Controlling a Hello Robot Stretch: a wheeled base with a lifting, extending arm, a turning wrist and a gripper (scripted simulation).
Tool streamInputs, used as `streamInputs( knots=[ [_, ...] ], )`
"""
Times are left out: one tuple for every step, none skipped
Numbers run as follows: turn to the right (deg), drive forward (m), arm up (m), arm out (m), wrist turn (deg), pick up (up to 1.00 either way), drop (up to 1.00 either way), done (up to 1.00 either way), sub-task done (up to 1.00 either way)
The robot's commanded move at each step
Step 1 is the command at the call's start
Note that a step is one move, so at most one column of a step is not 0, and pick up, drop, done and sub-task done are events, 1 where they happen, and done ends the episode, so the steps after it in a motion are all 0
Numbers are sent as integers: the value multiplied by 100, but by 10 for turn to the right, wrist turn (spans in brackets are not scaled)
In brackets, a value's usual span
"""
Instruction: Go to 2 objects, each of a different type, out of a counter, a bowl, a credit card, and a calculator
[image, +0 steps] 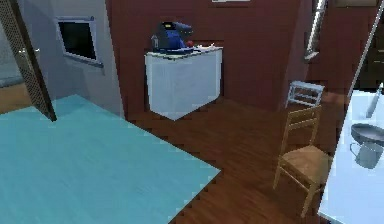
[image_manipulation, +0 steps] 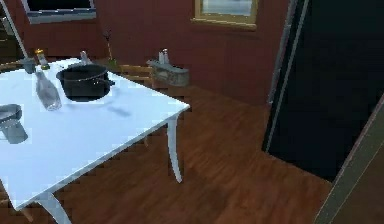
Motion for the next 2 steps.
streamInputs(
  knots=[
    [-30, 0, 0, 0, 0, 0, 0, 0, 0],
    [0, 20, 0, 0, 0, 0, 0, 0, 0]
  ],
)
